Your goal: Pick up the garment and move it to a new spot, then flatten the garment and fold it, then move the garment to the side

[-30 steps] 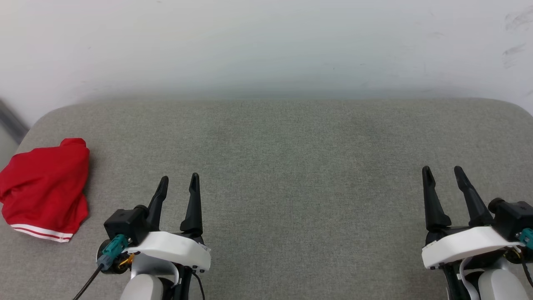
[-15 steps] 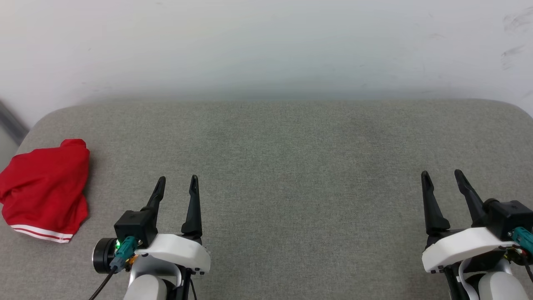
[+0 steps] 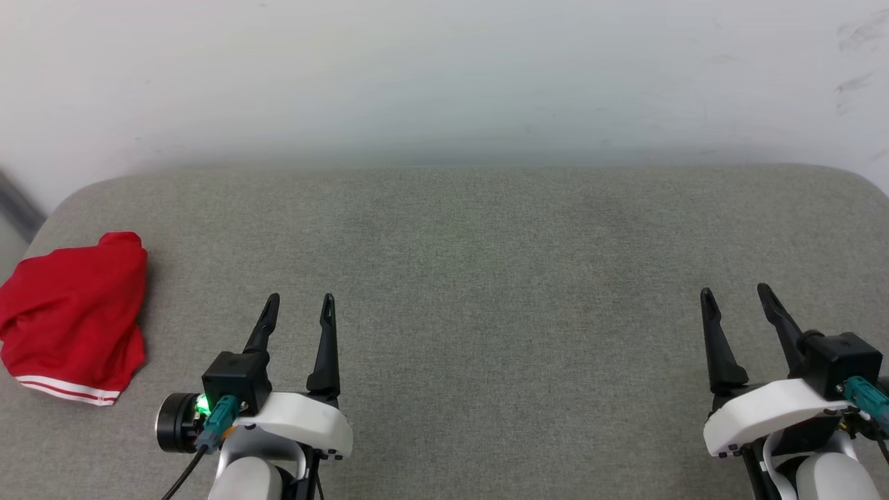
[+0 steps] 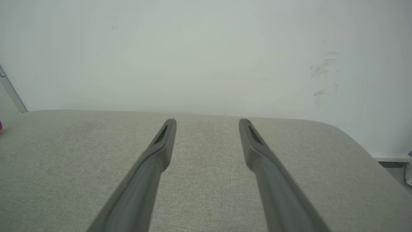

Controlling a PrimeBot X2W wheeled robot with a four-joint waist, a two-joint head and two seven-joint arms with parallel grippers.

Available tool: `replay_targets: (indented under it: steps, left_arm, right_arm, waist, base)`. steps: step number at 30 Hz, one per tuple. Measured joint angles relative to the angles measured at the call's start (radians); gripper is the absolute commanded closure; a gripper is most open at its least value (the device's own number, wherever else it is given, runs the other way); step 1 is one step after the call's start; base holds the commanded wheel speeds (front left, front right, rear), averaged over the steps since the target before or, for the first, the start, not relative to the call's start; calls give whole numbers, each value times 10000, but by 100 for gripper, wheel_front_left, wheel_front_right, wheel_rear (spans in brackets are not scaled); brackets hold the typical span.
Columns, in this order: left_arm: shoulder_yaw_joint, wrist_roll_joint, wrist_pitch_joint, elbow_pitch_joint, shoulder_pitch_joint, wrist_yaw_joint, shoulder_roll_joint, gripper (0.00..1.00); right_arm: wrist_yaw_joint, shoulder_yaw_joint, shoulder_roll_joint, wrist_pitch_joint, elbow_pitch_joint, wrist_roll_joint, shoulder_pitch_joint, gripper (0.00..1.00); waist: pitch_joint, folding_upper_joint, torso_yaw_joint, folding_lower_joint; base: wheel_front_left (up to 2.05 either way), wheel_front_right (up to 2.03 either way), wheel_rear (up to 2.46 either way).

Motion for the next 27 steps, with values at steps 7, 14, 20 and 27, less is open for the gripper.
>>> replay_targets:
  steps: [7, 14, 20, 27]
  left_arm:
    - [23, 307, -107, 50, -9, -10, 2, 0]
    - [109, 224, -128, 173, -14, -58, 2, 0]
    - [104, 117, -128, 311, -77, -102, 0, 0]
    - [305, 48, -130, 437, -178, -8, -2, 0]
  right_arm:
    - [0, -71, 4, -96, 59, -249, -5, 0]
    - [0, -77, 6, -140, 184, -130, -10, 0]
    - [0, -121, 8, -182, 144, -105, -9, 0]
    - [0, 111, 8, -167, -268, -104, -5, 0]
  waist:
    - [-4, 0, 17, 0]
    - [18, 0, 40, 0]
    - [43, 0, 232, 0]
    - [101, 0, 871, 0]
  base:
    - [0, 0, 0]
    - [0, 0, 0]
    - [0, 0, 0]
    - [0, 0, 0]
